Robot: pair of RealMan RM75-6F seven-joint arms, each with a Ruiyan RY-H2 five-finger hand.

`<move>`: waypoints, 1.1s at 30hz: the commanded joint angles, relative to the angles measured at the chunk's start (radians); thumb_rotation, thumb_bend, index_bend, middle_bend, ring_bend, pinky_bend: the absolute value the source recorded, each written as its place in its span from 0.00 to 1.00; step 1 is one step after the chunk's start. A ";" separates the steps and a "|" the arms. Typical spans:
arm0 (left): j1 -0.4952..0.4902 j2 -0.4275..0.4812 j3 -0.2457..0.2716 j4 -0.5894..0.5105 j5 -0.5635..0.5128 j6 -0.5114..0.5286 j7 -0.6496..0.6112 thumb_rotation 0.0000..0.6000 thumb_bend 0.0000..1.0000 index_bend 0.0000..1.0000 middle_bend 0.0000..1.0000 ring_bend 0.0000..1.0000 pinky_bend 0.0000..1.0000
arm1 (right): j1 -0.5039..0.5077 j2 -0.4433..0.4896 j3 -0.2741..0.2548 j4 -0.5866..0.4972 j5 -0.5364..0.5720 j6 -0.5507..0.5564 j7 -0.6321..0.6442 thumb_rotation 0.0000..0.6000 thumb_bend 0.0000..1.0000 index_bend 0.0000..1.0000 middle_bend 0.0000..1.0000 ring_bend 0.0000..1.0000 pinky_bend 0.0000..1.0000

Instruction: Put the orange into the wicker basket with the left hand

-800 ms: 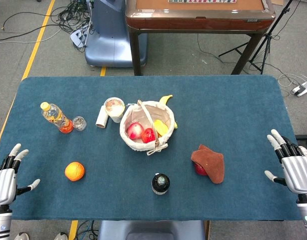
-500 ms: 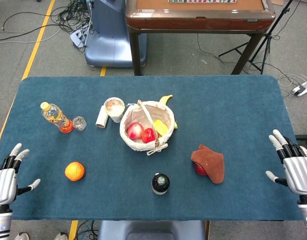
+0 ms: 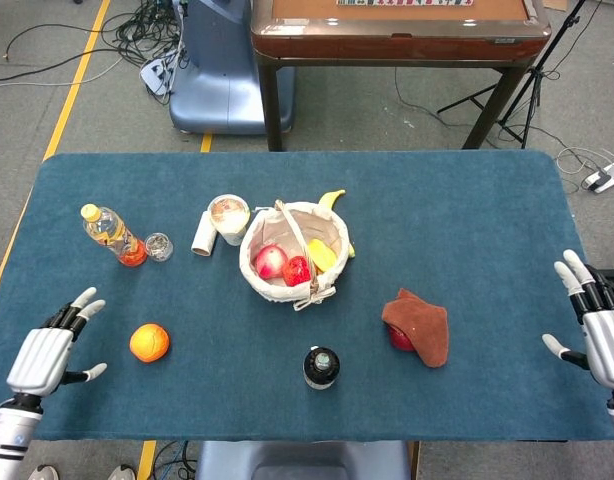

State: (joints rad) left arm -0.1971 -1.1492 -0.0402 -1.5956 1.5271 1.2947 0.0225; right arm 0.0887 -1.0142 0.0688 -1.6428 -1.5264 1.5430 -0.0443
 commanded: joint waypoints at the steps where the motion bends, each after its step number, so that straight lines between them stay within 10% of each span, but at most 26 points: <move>1: -0.050 0.004 0.012 0.021 0.009 -0.069 0.015 1.00 0.09 0.15 0.03 0.12 0.27 | -0.001 -0.002 0.000 0.003 0.001 -0.003 0.006 1.00 0.00 0.00 0.06 0.08 0.23; 33: -0.252 -0.116 0.001 0.095 -0.114 -0.321 0.178 1.00 0.09 0.26 0.18 0.24 0.34 | -0.020 -0.005 0.003 0.035 0.009 -0.009 0.050 1.00 0.00 0.00 0.06 0.08 0.23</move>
State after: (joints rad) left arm -0.4483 -1.2638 -0.0400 -1.5019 1.4134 0.9734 0.2015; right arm 0.0692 -1.0192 0.0720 -1.6078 -1.5173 1.5340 0.0058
